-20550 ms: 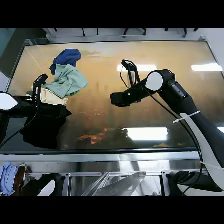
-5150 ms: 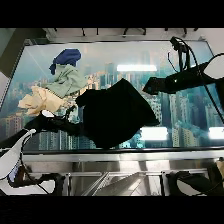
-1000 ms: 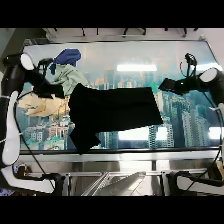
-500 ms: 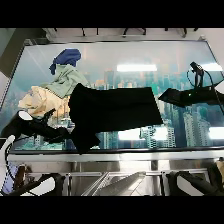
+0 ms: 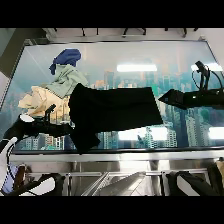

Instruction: Fold the shirts.

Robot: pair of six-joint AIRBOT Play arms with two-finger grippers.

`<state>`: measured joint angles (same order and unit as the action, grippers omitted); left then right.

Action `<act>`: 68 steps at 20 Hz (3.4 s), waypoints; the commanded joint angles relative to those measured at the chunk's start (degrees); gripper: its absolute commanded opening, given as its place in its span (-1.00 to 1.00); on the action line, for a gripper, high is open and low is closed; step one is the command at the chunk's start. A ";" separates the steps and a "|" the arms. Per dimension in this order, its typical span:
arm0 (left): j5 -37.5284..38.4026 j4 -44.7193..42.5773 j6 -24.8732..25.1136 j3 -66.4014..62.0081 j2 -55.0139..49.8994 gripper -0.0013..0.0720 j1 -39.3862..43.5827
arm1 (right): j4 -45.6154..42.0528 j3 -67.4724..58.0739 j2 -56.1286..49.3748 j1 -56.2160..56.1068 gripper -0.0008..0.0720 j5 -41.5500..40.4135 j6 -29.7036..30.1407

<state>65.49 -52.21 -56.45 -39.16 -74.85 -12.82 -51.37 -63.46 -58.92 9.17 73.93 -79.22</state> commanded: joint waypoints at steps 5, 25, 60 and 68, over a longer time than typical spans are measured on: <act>9.33 0.79 0.94 -10.10 -15.96 -0.53 5.18 | 0.11 0.04 0.46 0.02 0.96 -0.04 -0.94; 23.04 0.98 -15.02 -5.42 9.09 -0.92 -5.07 | 0.20 2.14 -35.65 10.01 0.96 0.17 10.32; 39.78 -6.16 -40.46 -88.28 16.76 -0.92 -5.07 | -29.66 -58.21 10.16 0.74 -0.91 26.36 -8.07; 11.19 -11.52 -32.52 -59.32 -1.05 -0.92 9.90 | -31.10 -30.45 -12.24 0.74 -0.91 8.74 -11.61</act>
<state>87.53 -59.92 -91.81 -104.38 -67.61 -9.91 -82.02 -102.72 -62.78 9.87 90.83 -89.62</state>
